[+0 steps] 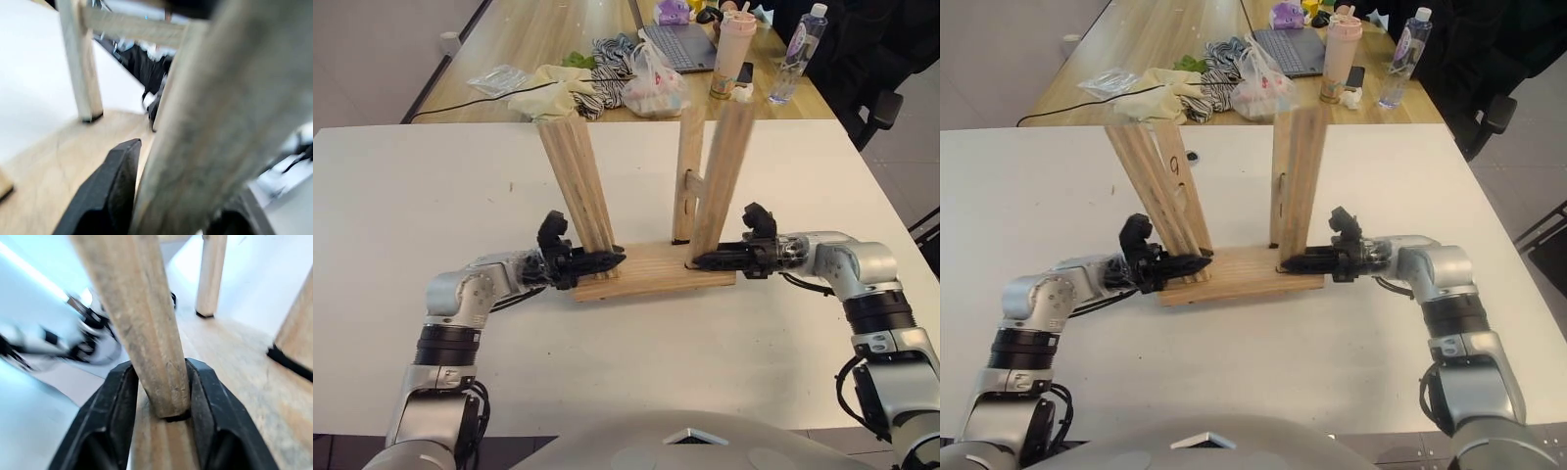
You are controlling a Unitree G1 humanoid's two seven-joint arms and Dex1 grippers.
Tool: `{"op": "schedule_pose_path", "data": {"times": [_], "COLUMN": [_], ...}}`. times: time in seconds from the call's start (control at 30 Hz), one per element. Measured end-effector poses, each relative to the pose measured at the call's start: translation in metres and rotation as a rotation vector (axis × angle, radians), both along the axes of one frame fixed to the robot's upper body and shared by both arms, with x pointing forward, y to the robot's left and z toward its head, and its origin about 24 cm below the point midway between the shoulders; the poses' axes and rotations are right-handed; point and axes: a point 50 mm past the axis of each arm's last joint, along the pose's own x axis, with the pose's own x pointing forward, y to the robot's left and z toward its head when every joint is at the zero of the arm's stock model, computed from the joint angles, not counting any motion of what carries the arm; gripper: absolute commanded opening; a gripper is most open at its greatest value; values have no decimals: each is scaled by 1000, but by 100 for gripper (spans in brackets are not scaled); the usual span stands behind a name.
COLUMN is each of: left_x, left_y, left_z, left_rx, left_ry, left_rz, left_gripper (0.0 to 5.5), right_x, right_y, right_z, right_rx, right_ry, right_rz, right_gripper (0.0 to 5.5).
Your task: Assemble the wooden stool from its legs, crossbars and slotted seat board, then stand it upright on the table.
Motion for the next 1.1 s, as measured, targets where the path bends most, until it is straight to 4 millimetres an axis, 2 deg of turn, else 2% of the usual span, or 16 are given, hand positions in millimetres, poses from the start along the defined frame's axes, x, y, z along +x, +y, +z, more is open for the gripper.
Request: {"op": "schedule_pose_path", "data": {"times": [0.07,0.13,0.3,0.6,0.7,1.1], "left_x": [7,15,18,37,46,58], "left_y": [0,-1,-6,6,23,48], "left_z": [6,11,5,11,20,27], "left_rx": [50,110,124,187,243,321], "left_ry": [38,15,51,41,19,-27], "left_rz": [40,76,100,152,207,299], "left_gripper": [149,178,256,260,260,260], "right_x": [3,8,26,37,40,45], "right_y": [1,1,9,5,0,0], "right_z": [3,6,7,4,4,8], "right_rx": [2,-12,-8,-39,-62,-69], "right_ry": [97,160,232,282,271,226], "right_rz": [-16,-39,-124,-209,-241,-227], "right_gripper": [132,172,256,408,408,408]}}
